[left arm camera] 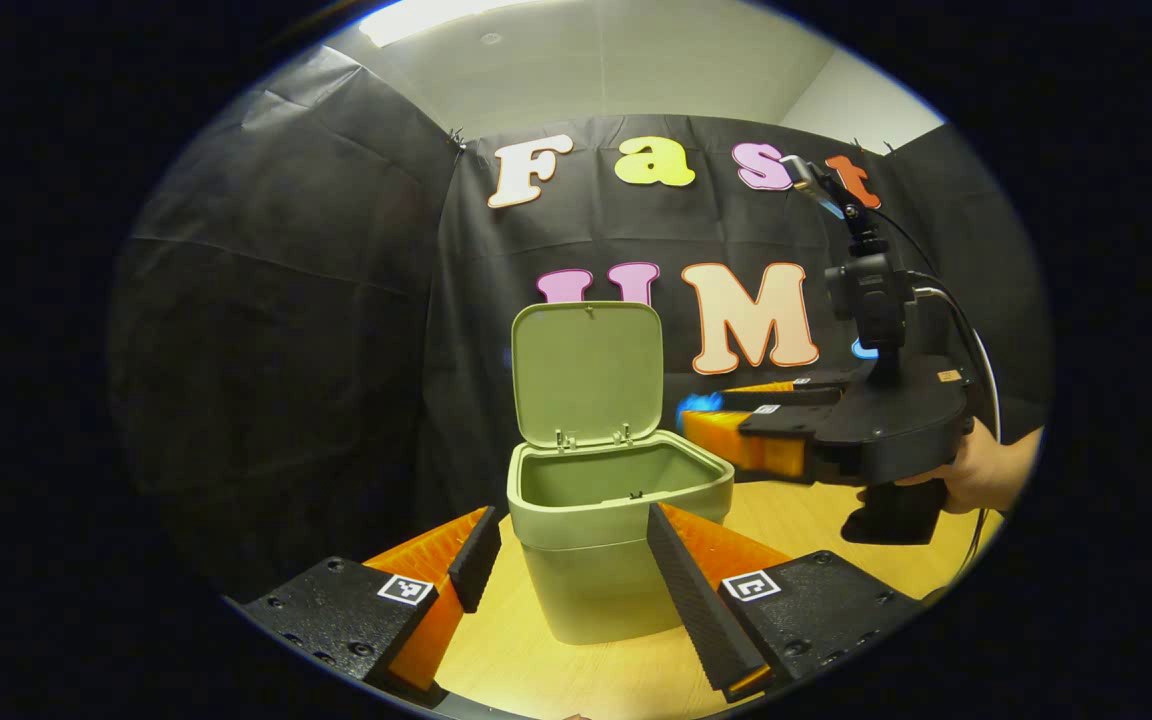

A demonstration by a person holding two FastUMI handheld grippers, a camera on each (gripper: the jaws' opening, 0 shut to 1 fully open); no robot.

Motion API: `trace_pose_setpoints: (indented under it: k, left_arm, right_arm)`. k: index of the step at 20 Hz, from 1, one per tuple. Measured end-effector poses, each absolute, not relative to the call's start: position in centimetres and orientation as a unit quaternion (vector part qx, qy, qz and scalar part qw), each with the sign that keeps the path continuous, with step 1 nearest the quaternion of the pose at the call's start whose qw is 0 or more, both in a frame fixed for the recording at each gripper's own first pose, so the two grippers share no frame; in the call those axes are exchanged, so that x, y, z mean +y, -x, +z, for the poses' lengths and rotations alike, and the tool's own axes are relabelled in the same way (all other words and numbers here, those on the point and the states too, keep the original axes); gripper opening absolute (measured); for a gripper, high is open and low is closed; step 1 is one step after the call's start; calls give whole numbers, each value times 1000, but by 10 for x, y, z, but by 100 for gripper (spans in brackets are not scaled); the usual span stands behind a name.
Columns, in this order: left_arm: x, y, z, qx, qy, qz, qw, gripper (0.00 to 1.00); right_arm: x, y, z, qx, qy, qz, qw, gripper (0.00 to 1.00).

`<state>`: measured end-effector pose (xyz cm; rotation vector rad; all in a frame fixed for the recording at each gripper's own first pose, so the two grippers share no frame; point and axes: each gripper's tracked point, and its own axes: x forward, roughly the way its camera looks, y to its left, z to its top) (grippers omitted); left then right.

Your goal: Press the lid of the desktop garbage bin to open it, pick up the crumpled paper on the desktop and throw it into the bin, then pick up the pop can on the desktop and drop it into the bin, and finally close the garbage bin lid.

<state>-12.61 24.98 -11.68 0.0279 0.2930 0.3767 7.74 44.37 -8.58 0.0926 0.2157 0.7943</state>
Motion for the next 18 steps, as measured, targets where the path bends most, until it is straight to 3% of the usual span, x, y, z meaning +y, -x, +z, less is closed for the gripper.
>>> trace_pose_setpoints:
  k: [2, 4, 6, 8, 18]
  left_arm:
    - [243, 121, -117, 144, -8, 177, 974, 89]
    - [231, 114, -116, 139, -5, 162, 977, 90]
    - [215, 106, -117, 136, -3, 144, 980, 91]
    - [195, 99, -118, 133, 3, 120, 984, 89]
    - [63, 72, -180, 173, 24, -1, 985, 91]
  right_arm:
    - [433, -83, -81, 91, -39, 372, 923, 98]
    - [410, -86, -71, 74, -43, 351, 932, 100]
    - [376, -92, -62, 60, -45, 324, 943, 96]
    - [340, -100, -54, 51, -48, 293, 953, 100]
    - [151, -91, -64, 80, -32, 176, 981, 100]
